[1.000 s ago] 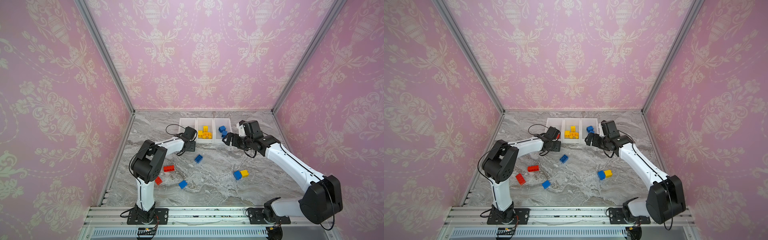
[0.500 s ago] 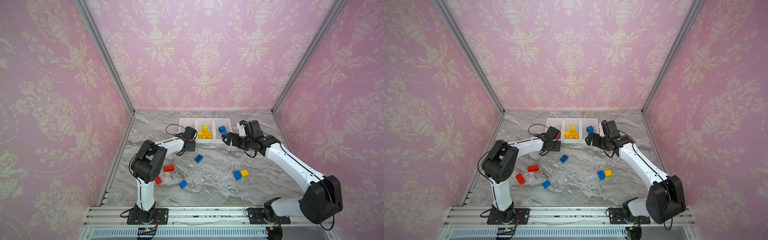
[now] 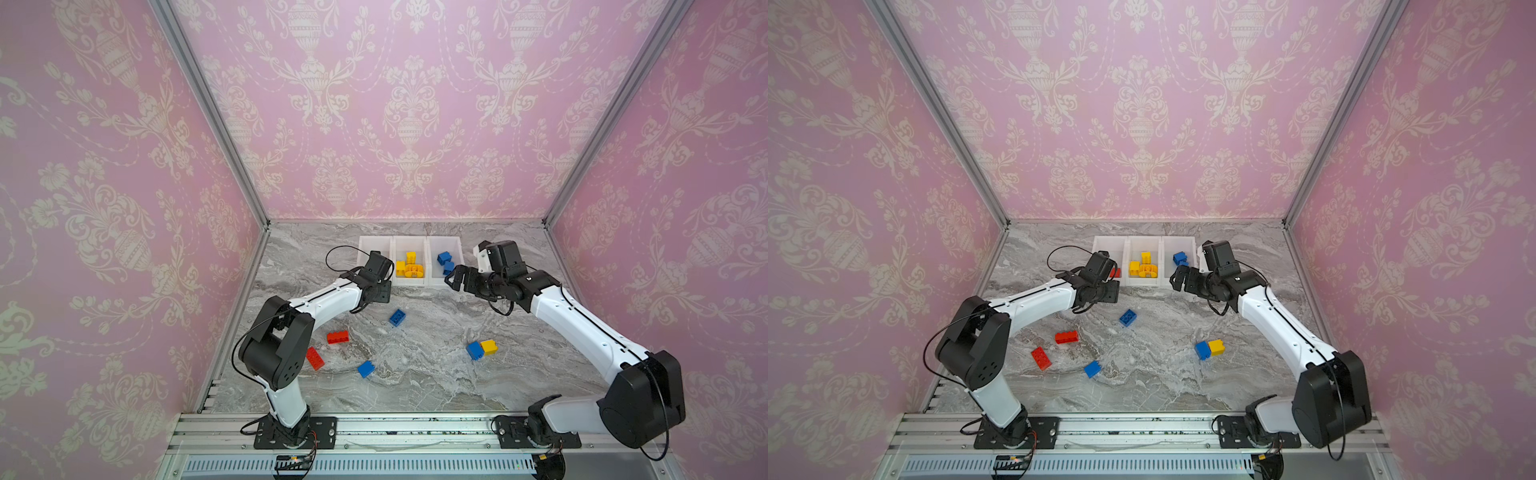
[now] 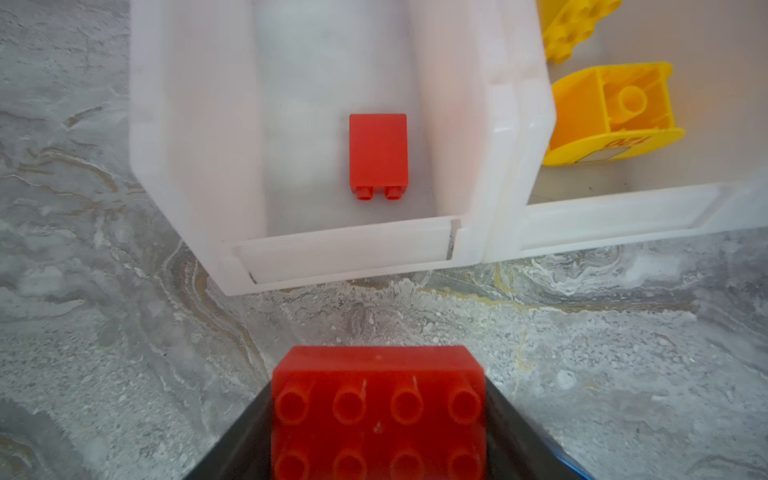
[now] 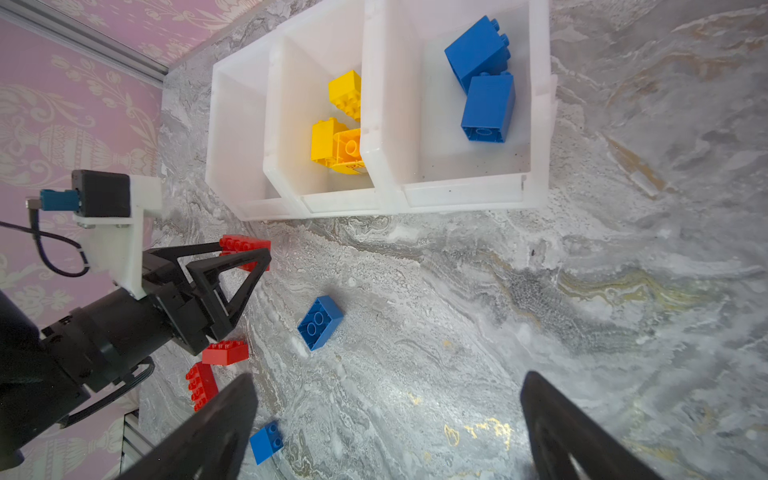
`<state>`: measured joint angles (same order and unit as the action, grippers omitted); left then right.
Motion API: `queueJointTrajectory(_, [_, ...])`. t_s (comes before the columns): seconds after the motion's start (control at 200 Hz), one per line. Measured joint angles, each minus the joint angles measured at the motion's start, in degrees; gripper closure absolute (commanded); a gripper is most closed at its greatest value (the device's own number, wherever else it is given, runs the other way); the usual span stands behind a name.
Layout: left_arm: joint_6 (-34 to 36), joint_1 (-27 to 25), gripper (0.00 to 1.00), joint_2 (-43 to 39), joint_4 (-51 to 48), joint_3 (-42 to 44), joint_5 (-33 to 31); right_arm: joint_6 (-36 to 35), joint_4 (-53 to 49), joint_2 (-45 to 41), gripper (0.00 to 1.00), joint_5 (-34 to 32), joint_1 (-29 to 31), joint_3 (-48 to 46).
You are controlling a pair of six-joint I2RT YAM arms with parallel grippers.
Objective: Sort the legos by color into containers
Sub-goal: 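Close the left gripper on the large red brick and lift it, then carry the red brick over the compartment nearest the left arm and release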
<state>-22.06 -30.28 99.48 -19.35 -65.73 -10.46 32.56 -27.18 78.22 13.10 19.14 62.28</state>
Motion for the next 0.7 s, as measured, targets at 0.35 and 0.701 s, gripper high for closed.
queueJointTrajectory(0.35, [4.7,1.0,0.47,2.4,-0.2,-12.5,-2.1,0.0,0.4,-0.2,0.0,0.6,0.0,0.0])
queueJointTrajectory(0.701, [6.2,5.8,0.47,14.9,-0.1,-21.3,-0.8,0.0,0.4,-2.9,0.0,0.6,0.0,0.0])
